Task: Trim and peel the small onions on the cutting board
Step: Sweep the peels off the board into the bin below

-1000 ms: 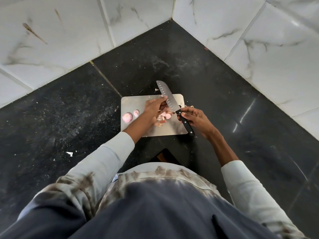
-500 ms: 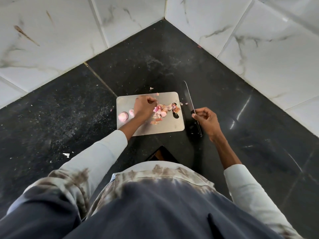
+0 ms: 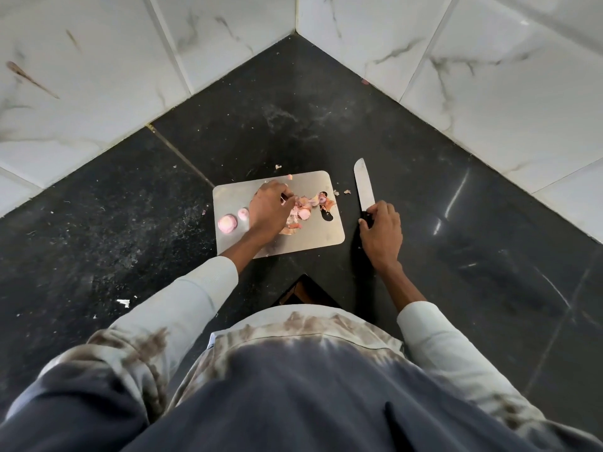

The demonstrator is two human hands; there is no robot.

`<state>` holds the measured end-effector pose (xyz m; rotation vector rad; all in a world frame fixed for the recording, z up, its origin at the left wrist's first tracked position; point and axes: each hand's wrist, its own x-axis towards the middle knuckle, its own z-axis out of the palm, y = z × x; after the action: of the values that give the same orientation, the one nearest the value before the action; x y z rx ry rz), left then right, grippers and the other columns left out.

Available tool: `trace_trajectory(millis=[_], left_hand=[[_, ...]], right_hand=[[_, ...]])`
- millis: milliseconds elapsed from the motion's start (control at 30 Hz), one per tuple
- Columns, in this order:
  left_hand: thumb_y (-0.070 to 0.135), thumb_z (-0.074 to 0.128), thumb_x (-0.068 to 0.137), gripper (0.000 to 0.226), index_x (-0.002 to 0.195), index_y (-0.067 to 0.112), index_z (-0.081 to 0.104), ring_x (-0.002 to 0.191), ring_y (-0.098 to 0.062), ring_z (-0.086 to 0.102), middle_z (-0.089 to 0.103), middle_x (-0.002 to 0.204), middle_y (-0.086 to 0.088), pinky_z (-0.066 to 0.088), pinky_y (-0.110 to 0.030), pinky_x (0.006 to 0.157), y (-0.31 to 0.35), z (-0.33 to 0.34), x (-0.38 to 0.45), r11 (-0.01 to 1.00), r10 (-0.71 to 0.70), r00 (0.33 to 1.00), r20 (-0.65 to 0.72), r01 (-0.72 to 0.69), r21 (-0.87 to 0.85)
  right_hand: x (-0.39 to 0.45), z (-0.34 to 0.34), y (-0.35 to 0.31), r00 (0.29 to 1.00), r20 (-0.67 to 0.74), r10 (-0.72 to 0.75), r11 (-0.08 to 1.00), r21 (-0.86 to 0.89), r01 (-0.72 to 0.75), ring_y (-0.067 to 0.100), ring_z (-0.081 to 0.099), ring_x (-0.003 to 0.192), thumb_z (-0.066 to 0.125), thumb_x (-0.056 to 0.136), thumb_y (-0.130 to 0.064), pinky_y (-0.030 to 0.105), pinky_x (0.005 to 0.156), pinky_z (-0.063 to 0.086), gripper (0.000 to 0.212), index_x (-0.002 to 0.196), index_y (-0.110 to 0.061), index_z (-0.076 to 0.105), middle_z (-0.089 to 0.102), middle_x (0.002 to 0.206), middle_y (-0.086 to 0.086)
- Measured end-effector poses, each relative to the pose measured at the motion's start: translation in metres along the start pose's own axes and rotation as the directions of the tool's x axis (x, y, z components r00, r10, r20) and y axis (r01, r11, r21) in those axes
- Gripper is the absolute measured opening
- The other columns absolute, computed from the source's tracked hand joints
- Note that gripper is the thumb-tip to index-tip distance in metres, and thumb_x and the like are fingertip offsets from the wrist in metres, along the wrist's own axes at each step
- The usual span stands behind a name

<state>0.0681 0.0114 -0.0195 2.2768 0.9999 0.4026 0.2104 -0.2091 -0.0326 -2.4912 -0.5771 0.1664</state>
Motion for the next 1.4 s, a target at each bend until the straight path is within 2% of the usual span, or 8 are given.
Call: trace_trajectory(millis=[133,300,433,633,800,1033,1167,1400], left_hand=[[0.026,0.075,0.097,0.012,0.106,0.019,0.08,0.113,-0.018,0.065,0.073,0.123,-0.002,0.057,-0.036,0.1,-0.006,-0.001,-0.001,0.998,0.051,0.998,0.042,-0.05,-0.027],[0.026,0.07,0.101,0.016,0.113,0.019,0.078,0.119,-0.019,0.064,0.071,0.13,-0.002,0.055,-0.038,0.107,-0.011,-0.004,0.0,0.997,0.07,0.996,0.057,-0.069,-0.019],[0.029,0.067,0.103,0.018,0.117,0.022,0.077,0.118,-0.018,0.066,0.069,0.131,0.002,0.058,-0.038,0.104,-0.022,-0.011,0.006,0.998,0.061,0.996,0.066,-0.06,-0.022],[0.019,0.066,0.103,0.019,0.117,0.019,0.078,0.107,-0.014,0.065,0.068,0.123,0.001,0.053,-0.019,0.089,-0.034,-0.02,0.022,0.999,0.039,0.998,0.038,-0.039,-0.011],[0.015,0.068,0.101,0.02,0.119,0.015,0.078,0.106,-0.017,0.065,0.067,0.123,-0.001,0.058,-0.025,0.091,-0.036,-0.014,0.032,1.0,0.009,0.999,0.049,-0.008,-0.023],[0.016,0.065,0.104,0.027,0.13,0.01,0.072,0.111,-0.021,0.066,0.066,0.127,-0.006,0.058,-0.028,0.09,-0.032,-0.009,0.059,0.998,-0.057,0.998,0.021,0.058,-0.016],[0.012,0.066,0.103,0.034,0.137,0.011,0.07,0.112,-0.022,0.066,0.065,0.128,-0.006,0.057,-0.025,0.088,-0.029,-0.009,0.078,0.999,-0.053,0.998,0.027,0.053,-0.001],[0.012,0.067,0.103,0.031,0.133,0.01,0.073,0.113,-0.024,0.068,0.067,0.126,-0.007,0.061,-0.032,0.094,-0.023,-0.001,0.1,0.996,-0.065,0.998,0.021,0.063,0.055]], right_hand=[[0.011,0.004,-0.018,0.997,-0.056,-0.054,0.998,-0.018,0.053,0.022,0.052,0.118,0.073,0.099,-0.024,0.036,0.097,0.052,0.019,0.114,-0.014,0.066,0.055,0.124,0.004],[0.039,0.013,-0.055,0.974,0.095,-0.205,0.979,0.015,0.205,0.029,0.053,0.132,0.056,0.106,-0.005,0.047,0.115,0.048,0.033,0.138,-0.007,0.068,0.061,0.139,0.012],[0.047,0.025,-0.061,0.955,0.167,-0.244,0.968,-0.023,0.251,0.026,0.057,0.121,0.06,0.107,-0.014,0.044,0.107,0.055,0.028,0.132,-0.009,0.073,0.067,0.128,0.009],[0.054,0.027,-0.056,0.961,0.116,-0.25,0.965,-0.054,0.257,0.021,0.063,0.102,0.059,0.108,-0.013,0.031,0.091,0.054,0.023,0.111,-0.004,0.08,0.073,0.111,0.011],[0.059,0.028,-0.06,0.986,0.061,-0.158,0.986,0.062,0.155,0.014,0.068,0.088,0.066,0.102,-0.005,0.033,0.089,0.061,0.019,0.099,-0.011,0.084,0.077,0.102,0.007],[0.043,0.04,-0.099,0.842,0.297,-0.451,0.892,0.169,0.418,0.005,0.071,0.087,0.072,0.096,0.0,0.014,0.086,0.052,0.02,0.104,-0.013,0.085,0.081,0.1,0.001],[0.045,0.046,-0.101,0.855,0.269,-0.443,0.895,0.186,0.405,0.01,0.072,0.087,0.079,0.092,-0.005,0.026,0.085,0.062,0.013,0.101,-0.013,0.084,0.078,0.098,0.0],[0.053,0.043,-0.094,0.883,0.259,-0.391,0.917,0.19,0.35,0.01,0.067,0.1,0.078,0.096,-0.018,0.022,0.09,0.055,0.016,0.113,-0.016,0.076,0.07,0.111,-0.004]])
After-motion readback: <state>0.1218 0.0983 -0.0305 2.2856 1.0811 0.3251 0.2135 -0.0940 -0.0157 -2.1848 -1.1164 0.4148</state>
